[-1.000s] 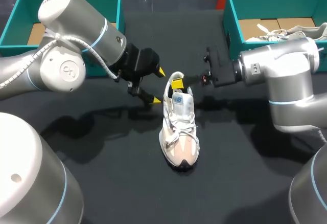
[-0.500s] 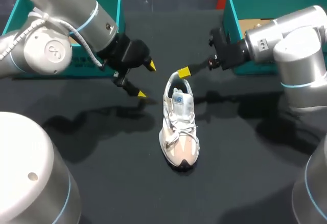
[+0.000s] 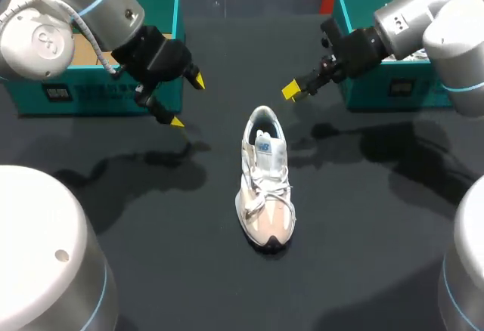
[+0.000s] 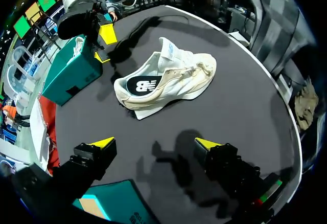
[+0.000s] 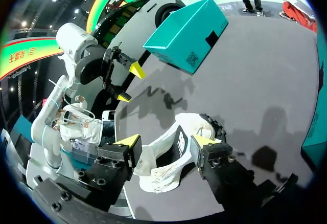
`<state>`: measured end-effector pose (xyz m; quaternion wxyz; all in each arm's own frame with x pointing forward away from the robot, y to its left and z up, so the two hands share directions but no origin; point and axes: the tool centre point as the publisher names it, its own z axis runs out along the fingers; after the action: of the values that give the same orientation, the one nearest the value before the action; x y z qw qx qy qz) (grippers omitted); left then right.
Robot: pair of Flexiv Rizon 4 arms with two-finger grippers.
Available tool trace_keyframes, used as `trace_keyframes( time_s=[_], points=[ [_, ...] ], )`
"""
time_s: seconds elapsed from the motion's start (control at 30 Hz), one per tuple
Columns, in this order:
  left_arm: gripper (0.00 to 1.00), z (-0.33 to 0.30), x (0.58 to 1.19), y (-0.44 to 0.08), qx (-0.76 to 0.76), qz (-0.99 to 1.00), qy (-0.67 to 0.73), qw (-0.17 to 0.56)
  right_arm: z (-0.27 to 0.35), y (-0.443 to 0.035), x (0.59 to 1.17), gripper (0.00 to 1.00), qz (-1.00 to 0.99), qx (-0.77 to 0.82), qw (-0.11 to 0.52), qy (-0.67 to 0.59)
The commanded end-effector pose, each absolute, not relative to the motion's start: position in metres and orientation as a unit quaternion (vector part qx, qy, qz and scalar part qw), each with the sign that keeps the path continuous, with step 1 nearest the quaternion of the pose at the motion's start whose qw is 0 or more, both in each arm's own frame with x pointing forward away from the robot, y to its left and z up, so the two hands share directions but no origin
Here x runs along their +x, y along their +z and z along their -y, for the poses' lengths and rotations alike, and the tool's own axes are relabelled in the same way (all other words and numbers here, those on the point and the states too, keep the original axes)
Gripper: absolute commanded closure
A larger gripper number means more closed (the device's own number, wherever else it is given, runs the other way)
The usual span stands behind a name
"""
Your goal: Take the shoe out of the shoebox, open the shoe tongue, remove and reinsert the insole, then place the shoe into the shoebox
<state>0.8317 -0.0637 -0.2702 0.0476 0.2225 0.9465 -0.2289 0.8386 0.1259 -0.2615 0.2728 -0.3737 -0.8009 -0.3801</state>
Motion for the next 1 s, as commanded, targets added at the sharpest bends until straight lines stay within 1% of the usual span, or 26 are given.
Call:
trace_keyframes(
  time_s=[0.03, 0.07, 0.1, 0.13, 0.2, 0.3, 0.7, 0.73, 0.9, 1.0],
  points=[
    [0.0, 0.046, 0.829, -0.253, 0.226, -0.948, -0.219, 0.05, -0.115, -0.244, 0.832, 0.67, 0.825, -0.389, 0.269, -0.309],
    [0.0, 0.044, 0.83, -0.25, 0.232, -0.946, -0.219, 0.05, -0.113, -0.242, 0.831, 0.8, 0.826, -0.399, 0.262, -0.301],
    [0.0, 0.041, 0.831, -0.247, 0.233, -0.946, -0.219, 0.05, -0.112, -0.24, 0.829, 0.98, 0.826, -0.408, 0.254, -0.293],
    [0.0, 0.036, 0.833, -0.246, 0.239, -0.945, -0.219, 0.048, -0.112, -0.238, 0.828, 1.0, 0.827, -0.417, 0.246, -0.285],
    [0.0, 0.028, 0.838, -0.242, 0.252, -0.942, -0.219, 0.045, -0.112, -0.234, 0.824, 1.0, 0.828, -0.438, 0.226, -0.267],
    [0.0, 0.02, 0.843, -0.235, 0.273, -0.938, -0.209, 0.05, -0.113, -0.23, 0.82, 1.0, 0.825, -0.505, 0.154, -0.202],
    [0.0, 0.02, 0.843, -0.235, 0.273, -0.938, -0.209, 0.05, -0.113, -0.23, 0.82, 1.0, 0.825, -0.505, 0.154, -0.202],
    [0.0, 0.021, 0.844, -0.235, 0.288, -0.934, -0.207, 0.047, -0.123, -0.236, 0.819, 1.0, 0.823, -0.512, 0.154, -0.194],
    [0.0, 0.01, 0.859, -0.237, 0.333, -0.918, -0.211, 0.029, -0.159, -0.251, 0.805, 1.0, 0.818, -0.545, 0.102, -0.156],
    [0.0, 0.001, 0.868, -0.236, 0.357, -0.908, -0.22, 0.018, -0.176, -0.258, 0.799, 1.0, 0.812, -0.561, 0.081, -0.143]
  ],
)
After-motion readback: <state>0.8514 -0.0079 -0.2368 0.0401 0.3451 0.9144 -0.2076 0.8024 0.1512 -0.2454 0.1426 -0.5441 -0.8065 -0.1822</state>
